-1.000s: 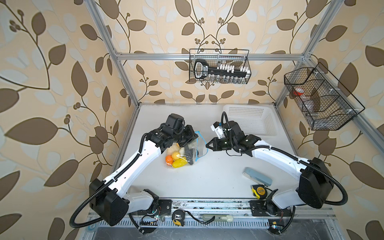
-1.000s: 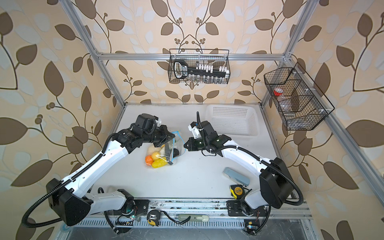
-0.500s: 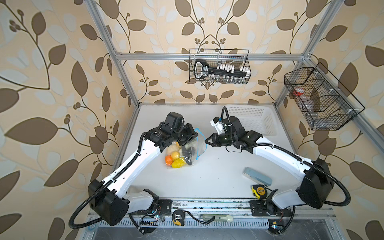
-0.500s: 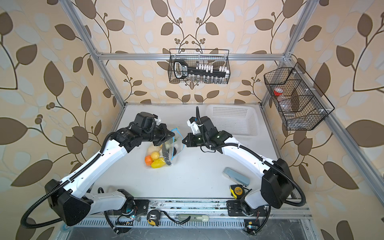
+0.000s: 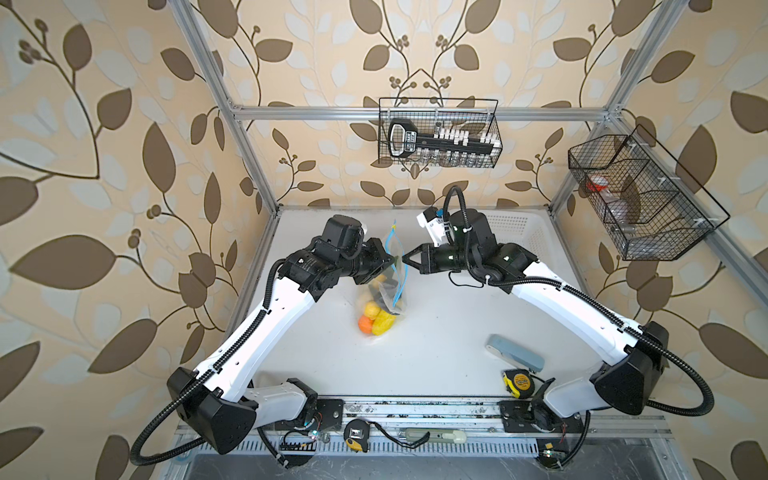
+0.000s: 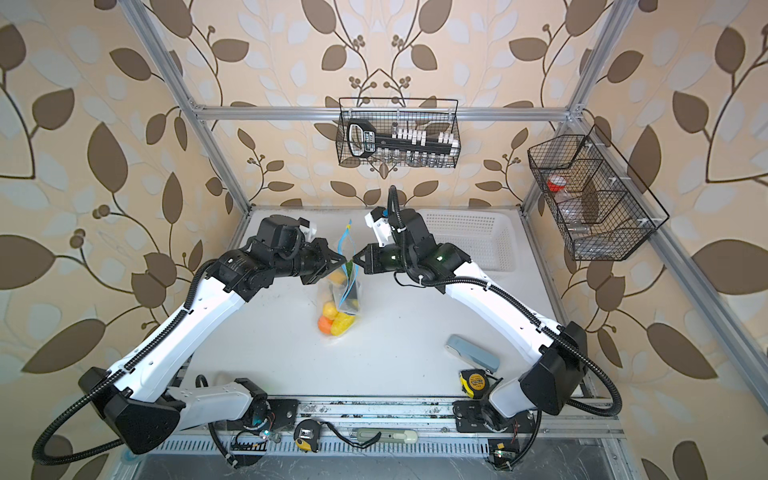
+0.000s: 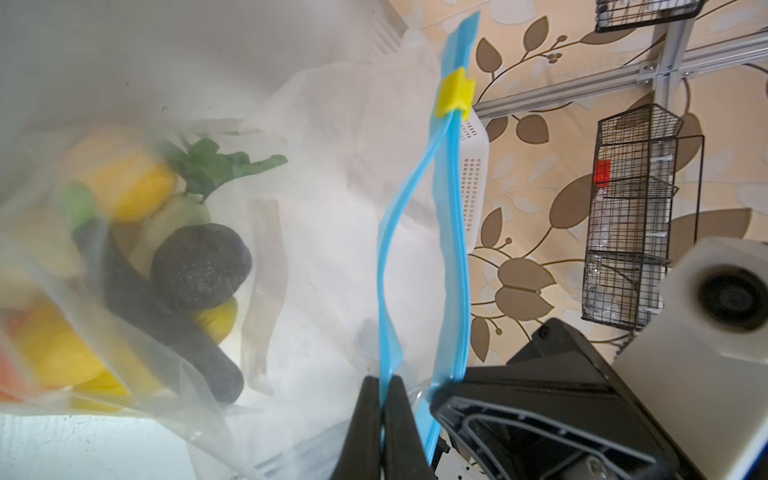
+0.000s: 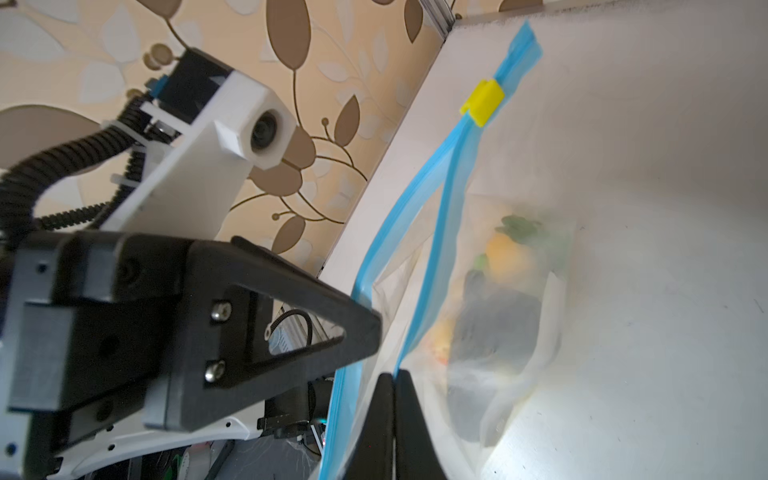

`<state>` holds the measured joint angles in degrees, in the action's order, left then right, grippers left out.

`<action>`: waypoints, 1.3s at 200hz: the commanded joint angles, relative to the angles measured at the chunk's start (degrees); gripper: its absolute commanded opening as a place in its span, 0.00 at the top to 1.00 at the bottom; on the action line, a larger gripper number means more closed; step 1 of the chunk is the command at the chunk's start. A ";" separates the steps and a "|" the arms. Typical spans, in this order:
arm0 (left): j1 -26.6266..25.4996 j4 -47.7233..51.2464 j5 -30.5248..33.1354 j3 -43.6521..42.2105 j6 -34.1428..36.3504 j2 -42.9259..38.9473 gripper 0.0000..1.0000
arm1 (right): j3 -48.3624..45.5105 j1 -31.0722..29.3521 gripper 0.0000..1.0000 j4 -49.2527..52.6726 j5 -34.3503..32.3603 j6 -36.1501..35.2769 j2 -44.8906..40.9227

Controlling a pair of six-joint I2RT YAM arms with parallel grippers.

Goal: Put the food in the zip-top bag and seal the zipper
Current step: 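Grasp the blue zipper edge farther from the left gripper with the right gripper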

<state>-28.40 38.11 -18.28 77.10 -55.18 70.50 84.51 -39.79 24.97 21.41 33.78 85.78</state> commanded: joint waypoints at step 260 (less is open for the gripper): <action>0.11 -3.50 -0.07 -1.05 -2.54 -4.84 0.94 | 14.17 -2.05 1.00 4.74 2.44 -4.38 6.44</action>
<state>-28.40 37.39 -17.54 77.91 -56.69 67.83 100.95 -41.41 33.26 21.74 30.37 92.16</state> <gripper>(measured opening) 0.058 0.047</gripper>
